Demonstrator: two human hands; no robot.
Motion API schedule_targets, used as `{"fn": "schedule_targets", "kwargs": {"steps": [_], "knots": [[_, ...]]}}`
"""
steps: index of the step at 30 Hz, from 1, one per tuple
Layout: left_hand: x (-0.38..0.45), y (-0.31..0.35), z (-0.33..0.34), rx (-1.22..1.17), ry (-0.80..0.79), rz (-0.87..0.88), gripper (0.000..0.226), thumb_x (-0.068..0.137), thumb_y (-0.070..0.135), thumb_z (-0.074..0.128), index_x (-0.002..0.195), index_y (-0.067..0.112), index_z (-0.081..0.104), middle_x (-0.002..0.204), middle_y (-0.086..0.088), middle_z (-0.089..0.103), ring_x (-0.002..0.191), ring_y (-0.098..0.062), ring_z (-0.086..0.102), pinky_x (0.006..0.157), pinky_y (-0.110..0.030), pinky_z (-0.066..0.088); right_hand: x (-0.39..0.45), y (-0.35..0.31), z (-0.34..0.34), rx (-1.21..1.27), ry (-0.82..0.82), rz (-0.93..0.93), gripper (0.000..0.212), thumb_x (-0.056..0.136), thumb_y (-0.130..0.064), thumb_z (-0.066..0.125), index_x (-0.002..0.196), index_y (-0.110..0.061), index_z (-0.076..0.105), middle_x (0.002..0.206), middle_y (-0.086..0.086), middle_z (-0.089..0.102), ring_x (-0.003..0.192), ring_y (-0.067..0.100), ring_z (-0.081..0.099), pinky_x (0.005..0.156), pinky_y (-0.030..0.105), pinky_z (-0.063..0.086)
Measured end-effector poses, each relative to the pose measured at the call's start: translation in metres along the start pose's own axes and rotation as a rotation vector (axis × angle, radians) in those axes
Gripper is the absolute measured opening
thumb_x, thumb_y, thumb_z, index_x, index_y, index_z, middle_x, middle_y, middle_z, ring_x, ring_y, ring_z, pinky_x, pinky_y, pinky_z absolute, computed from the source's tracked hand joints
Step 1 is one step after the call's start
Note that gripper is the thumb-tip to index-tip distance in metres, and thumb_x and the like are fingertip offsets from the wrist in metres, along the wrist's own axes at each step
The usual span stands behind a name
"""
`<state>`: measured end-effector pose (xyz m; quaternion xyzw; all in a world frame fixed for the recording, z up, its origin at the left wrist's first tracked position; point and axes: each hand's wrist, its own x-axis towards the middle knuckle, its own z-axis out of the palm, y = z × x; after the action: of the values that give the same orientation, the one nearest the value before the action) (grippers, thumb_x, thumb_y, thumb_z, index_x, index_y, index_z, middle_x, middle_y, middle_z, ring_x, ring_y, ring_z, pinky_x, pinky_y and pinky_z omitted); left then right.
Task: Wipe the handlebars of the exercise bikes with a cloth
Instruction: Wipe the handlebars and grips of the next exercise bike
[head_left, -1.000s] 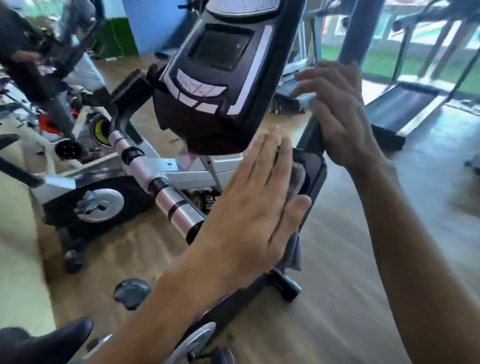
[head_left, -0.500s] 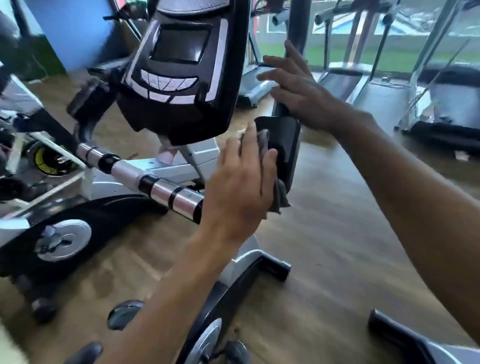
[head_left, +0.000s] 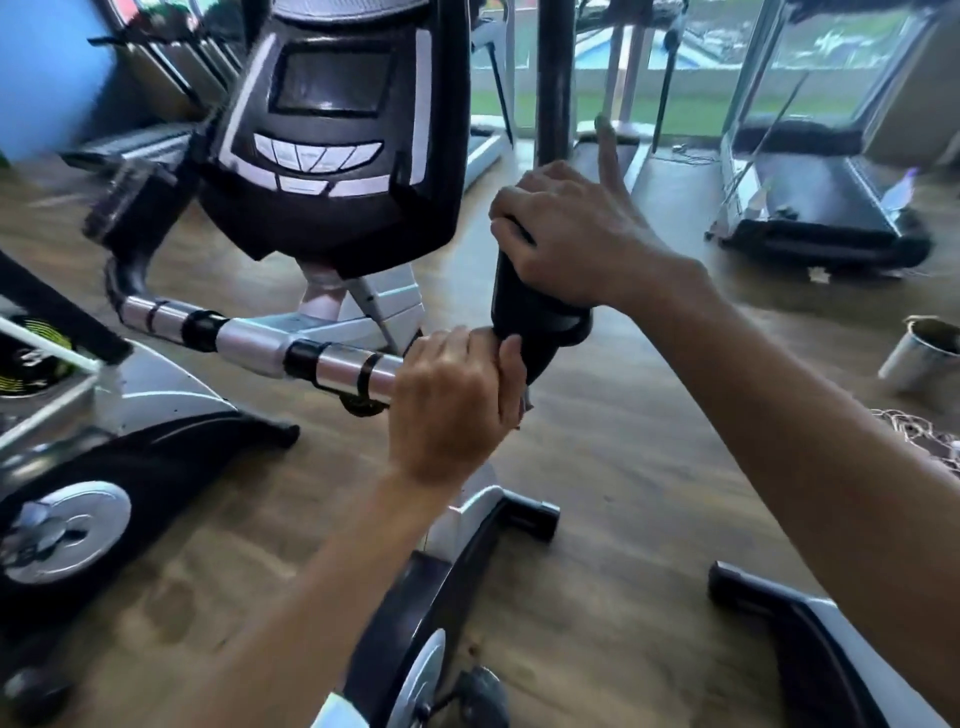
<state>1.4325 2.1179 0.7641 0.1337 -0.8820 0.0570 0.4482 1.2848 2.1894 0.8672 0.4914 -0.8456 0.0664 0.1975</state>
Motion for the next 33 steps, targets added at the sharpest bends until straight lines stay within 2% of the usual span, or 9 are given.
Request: {"fn": "schedule_targets", "kwargs": {"steps": [3, 5, 12, 15, 18, 24, 28, 31, 33], "knots": [[-0.007, -0.035, -0.007, -0.038, -0.028, 0.207, 0.041, 0.107, 0.025, 0.038, 0.087, 0.008, 0.070, 0.082, -0.010, 0.070, 0.073, -0.033, 0.064, 0.069, -0.042, 0.046, -0.003, -0.004, 0.001, -0.107, -0.018, -0.017, 0.054, 0.106, -0.044, 0.020, 0.141, -0.018, 0.052, 0.146, 0.004, 0.057, 0.146, 0.025, 0.039, 0.118, 0.067, -0.015], [-0.007, -0.052, -0.009, -0.115, -0.035, 0.234, 0.041, 0.108, 0.025, 0.037, 0.091, 0.007, 0.070, 0.089, -0.009, 0.071, 0.079, -0.031, 0.065, 0.074, -0.042, 0.048, -0.005, -0.004, 0.001, -0.127, -0.032, -0.013, 0.055, 0.107, -0.044, 0.018, 0.143, -0.017, 0.049, 0.149, 0.005, 0.054, 0.148, 0.024, 0.037, 0.117, 0.067, -0.015], [-0.005, -0.024, -0.006, -0.081, -0.054, -0.103, 0.037, 0.099, 0.025, 0.047, 0.075, 0.008, 0.069, 0.077, -0.009, 0.070, 0.075, -0.032, 0.062, 0.070, -0.040, 0.044, -0.001, -0.010, 0.001, -0.160, -0.097, 0.053, 0.061, 0.105, -0.046, 0.013, 0.141, -0.015, 0.051, 0.151, 0.005, 0.052, 0.147, 0.026, 0.039, 0.117, 0.069, -0.015], [-0.002, -0.004, -0.003, -0.030, -0.080, -0.040, 0.040, 0.098, 0.030, 0.047, 0.070, 0.010, 0.069, 0.068, -0.008, 0.067, 0.069, -0.032, 0.061, 0.060, -0.037, 0.040, -0.004, -0.016, 0.004, -0.183, -0.092, 0.108, 0.065, 0.105, -0.047, 0.010, 0.153, -0.012, 0.035, 0.162, 0.007, 0.038, 0.154, 0.023, 0.026, 0.118, 0.068, -0.015], [0.005, -0.029, -0.008, -0.069, -0.103, 0.025, 0.044, 0.100, 0.032, 0.046, 0.068, 0.011, 0.068, 0.065, -0.009, 0.067, 0.063, -0.035, 0.063, 0.052, -0.035, 0.041, -0.012, -0.021, 0.005, -0.214, -0.078, 0.122, 0.071, 0.104, -0.052, 0.010, 0.161, -0.009, 0.016, 0.170, 0.008, 0.020, 0.159, 0.019, 0.009, 0.121, 0.064, -0.016], [0.002, -0.068, -0.015, -0.108, -0.127, -0.248, 0.047, 0.100, 0.035, 0.037, 0.080, 0.010, 0.071, 0.084, -0.009, 0.070, 0.084, -0.032, 0.063, 0.067, -0.040, 0.042, -0.013, -0.023, 0.006, -0.231, -0.070, 0.141, 0.075, 0.104, -0.054, 0.012, 0.163, -0.009, 0.007, 0.172, 0.008, 0.012, 0.159, 0.018, 0.003, 0.122, 0.059, -0.018], [-0.004, -0.026, -0.009, -0.093, -0.126, -0.130, 0.041, 0.096, 0.031, 0.043, 0.080, 0.010, 0.075, 0.081, -0.006, 0.071, 0.081, -0.028, 0.062, 0.069, -0.038, 0.043, -0.014, -0.027, 0.007, -0.219, -0.049, 0.158, 0.075, 0.104, -0.054, 0.013, 0.163, -0.009, 0.007, 0.172, 0.008, 0.009, 0.159, 0.018, 0.002, 0.123, 0.058, -0.017], [-0.003, -0.049, -0.009, -0.176, -0.134, 0.040, 0.040, 0.099, 0.029, 0.044, 0.078, 0.011, 0.073, 0.080, -0.005, 0.071, 0.077, -0.029, 0.065, 0.065, -0.038, 0.046, -0.023, -0.029, 0.006, -0.182, -0.029, 0.137, 0.075, 0.105, -0.054, 0.015, 0.163, -0.008, 0.004, 0.172, 0.008, 0.002, 0.159, 0.019, -0.003, 0.125, 0.055, -0.013], [-0.002, -0.078, -0.009, -0.210, -0.130, 0.054, 0.042, 0.100, 0.030, 0.042, 0.080, 0.012, 0.074, 0.084, -0.004, 0.073, 0.080, -0.030, 0.068, 0.066, -0.040, 0.051, -0.031, -0.030, 0.006, -0.151, -0.018, 0.117, 0.076, 0.105, -0.053, 0.017, 0.163, -0.006, 0.002, 0.172, 0.010, 0.000, 0.159, 0.020, -0.004, 0.127, 0.051, -0.010]]}}
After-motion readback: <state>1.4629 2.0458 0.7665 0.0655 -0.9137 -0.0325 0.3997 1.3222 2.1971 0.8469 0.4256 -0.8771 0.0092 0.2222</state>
